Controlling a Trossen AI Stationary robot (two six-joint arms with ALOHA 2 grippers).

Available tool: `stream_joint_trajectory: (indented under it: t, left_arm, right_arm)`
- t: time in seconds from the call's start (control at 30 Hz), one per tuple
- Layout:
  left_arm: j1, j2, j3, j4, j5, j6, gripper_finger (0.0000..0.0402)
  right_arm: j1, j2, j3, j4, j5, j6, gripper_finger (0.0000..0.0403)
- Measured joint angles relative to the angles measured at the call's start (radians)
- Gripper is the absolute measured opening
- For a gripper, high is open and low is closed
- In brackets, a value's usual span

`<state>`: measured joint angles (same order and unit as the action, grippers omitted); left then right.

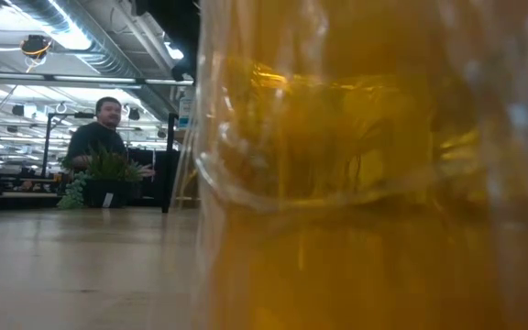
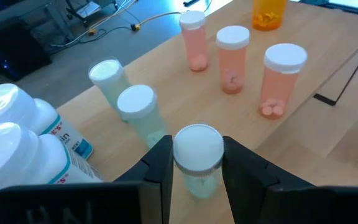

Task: Pick and place medicine bottles onto shelf by color
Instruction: Put the blue pill bottle on the shelf aligned with the other blue pill bottles

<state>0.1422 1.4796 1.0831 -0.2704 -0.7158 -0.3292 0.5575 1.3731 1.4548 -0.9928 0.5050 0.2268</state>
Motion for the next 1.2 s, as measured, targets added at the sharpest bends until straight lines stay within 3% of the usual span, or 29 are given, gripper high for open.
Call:
stream_joint_trajectory:
  t: [1.2]
  left_arm:
    - [0.029, 0.009, -0.001, 0.0, 0.026, -0.01, 0.0104]
  right_arm:
    - [0.0, 0.0, 0.0, -0.001, 0.0, 0.0, 0.0161]
